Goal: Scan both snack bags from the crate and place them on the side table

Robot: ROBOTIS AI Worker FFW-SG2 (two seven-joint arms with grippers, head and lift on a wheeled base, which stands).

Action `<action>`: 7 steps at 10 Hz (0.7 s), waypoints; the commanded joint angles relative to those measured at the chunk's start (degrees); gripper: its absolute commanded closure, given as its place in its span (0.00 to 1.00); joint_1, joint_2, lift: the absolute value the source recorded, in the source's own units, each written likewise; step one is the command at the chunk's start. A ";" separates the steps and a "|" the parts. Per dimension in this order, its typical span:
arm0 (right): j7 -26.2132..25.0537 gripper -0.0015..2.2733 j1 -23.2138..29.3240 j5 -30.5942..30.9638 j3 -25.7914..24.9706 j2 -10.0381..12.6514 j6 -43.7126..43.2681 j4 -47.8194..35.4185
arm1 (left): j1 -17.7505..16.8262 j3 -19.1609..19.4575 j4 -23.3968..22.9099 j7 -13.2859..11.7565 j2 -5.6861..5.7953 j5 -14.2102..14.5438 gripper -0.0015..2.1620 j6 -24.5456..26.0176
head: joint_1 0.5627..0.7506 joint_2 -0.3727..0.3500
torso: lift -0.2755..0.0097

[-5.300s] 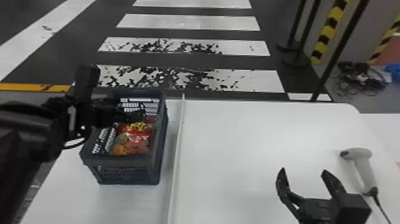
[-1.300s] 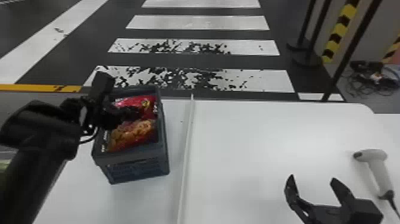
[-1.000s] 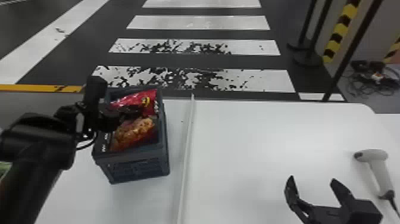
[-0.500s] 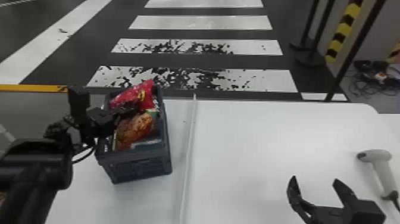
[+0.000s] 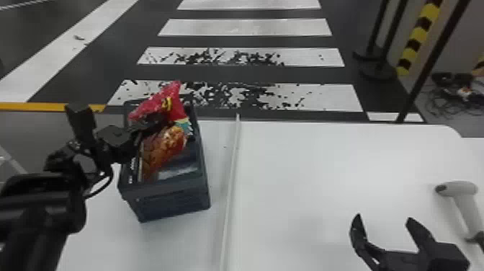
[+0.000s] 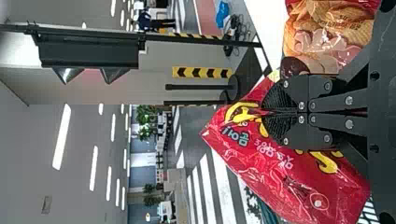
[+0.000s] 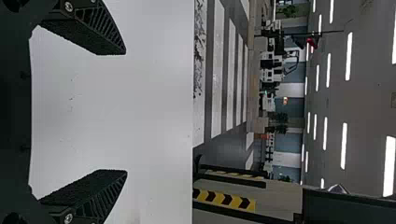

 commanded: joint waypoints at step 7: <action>-0.32 0.04 0.60 0.28 0.13 0.14 0.00 -0.43 | -0.24 -1.68 -7.13 0.09 -6.49 2.57 0.99 5.38 | 0.70 0.54 | 0.63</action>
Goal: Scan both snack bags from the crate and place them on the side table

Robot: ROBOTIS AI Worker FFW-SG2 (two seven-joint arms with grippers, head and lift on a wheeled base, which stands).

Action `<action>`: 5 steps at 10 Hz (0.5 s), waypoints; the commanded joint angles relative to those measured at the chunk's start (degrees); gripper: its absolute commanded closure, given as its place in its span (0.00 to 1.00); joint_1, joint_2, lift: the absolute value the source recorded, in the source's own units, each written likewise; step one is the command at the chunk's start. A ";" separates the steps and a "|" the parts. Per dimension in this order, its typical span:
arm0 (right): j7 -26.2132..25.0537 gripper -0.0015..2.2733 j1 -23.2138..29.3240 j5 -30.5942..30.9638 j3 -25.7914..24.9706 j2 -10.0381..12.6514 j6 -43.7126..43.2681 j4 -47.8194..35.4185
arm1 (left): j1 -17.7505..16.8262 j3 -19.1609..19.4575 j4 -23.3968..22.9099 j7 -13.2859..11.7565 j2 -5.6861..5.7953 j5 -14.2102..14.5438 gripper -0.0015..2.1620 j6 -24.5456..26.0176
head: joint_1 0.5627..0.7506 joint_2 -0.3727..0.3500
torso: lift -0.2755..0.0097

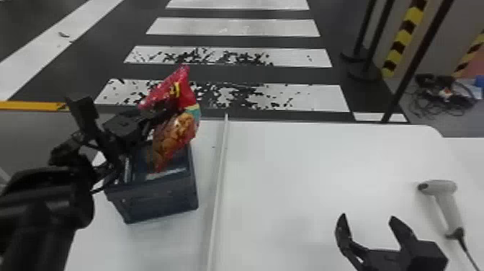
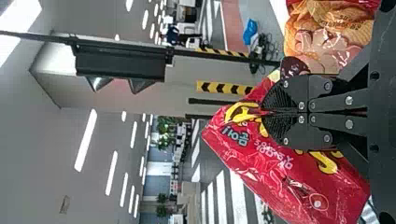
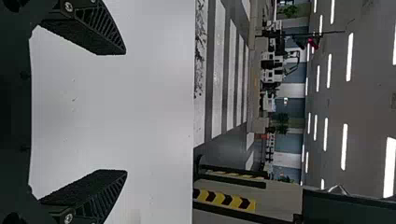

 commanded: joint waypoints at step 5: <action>-0.23 0.04 0.53 -0.08 -0.45 0.14 -0.35 -0.37 | -4.02 -2.18 -10.34 0.74 -5.47 -0.65 0.99 15.37 | 0.70 0.44 | 0.63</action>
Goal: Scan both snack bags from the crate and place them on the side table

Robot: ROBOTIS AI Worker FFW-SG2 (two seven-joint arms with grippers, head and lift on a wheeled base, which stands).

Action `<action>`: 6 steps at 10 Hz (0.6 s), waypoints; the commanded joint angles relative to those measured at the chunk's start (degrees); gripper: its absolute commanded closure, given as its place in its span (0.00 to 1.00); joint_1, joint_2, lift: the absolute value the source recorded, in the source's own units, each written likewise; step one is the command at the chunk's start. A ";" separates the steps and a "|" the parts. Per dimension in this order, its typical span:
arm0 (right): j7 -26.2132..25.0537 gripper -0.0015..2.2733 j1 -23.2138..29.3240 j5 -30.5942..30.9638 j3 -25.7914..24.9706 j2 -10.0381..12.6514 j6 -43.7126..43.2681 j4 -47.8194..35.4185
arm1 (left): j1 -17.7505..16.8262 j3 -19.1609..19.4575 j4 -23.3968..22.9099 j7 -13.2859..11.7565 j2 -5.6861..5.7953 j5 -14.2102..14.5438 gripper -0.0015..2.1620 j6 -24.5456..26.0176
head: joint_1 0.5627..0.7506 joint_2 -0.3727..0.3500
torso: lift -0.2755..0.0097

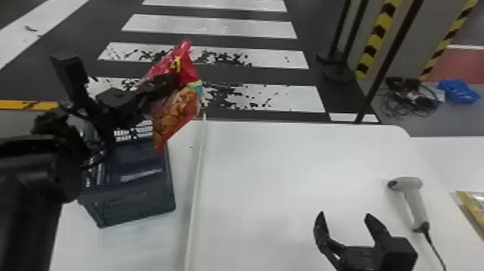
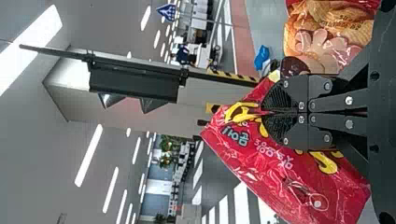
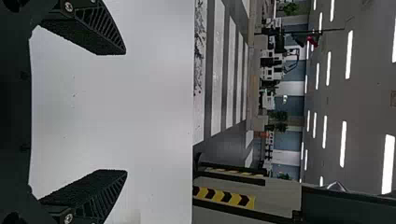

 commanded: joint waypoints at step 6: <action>-0.09 0.04 0.63 -1.93 -5.01 0.14 -0.18 -3.67 | 0.53 -11.53 -1.75 1.33 -6.30 -5.66 0.99 5.28 | 0.70 0.19 | 0.63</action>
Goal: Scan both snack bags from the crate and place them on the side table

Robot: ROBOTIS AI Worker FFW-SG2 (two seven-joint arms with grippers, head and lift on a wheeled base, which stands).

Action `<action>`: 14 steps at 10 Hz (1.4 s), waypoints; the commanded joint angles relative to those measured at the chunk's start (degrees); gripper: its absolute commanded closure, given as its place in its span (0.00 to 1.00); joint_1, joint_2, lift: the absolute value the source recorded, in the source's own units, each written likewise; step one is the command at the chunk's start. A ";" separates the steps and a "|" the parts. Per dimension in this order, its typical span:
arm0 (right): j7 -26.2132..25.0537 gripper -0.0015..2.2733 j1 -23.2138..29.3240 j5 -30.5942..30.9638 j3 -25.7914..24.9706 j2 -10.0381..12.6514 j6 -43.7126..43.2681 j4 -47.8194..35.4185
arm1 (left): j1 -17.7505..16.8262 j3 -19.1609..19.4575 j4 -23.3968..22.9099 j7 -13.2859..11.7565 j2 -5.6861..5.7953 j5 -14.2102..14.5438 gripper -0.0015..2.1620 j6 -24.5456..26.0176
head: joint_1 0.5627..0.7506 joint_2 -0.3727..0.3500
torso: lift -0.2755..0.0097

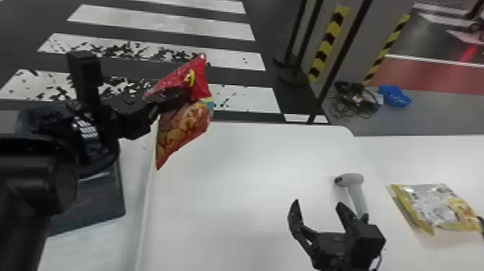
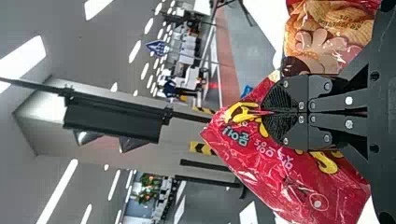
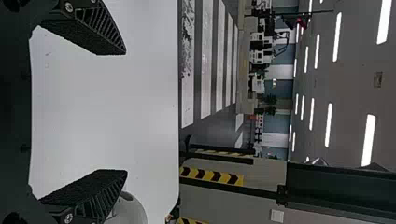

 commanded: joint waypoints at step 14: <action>0.09 0.04 0.21 -4.15 -2.45 0.14 -1.58 -3.34 | 3.80 -27.40 13.91 16.81 -0.24 -1.95 0.00 -3.33 | 0.70 0.03 | 0.63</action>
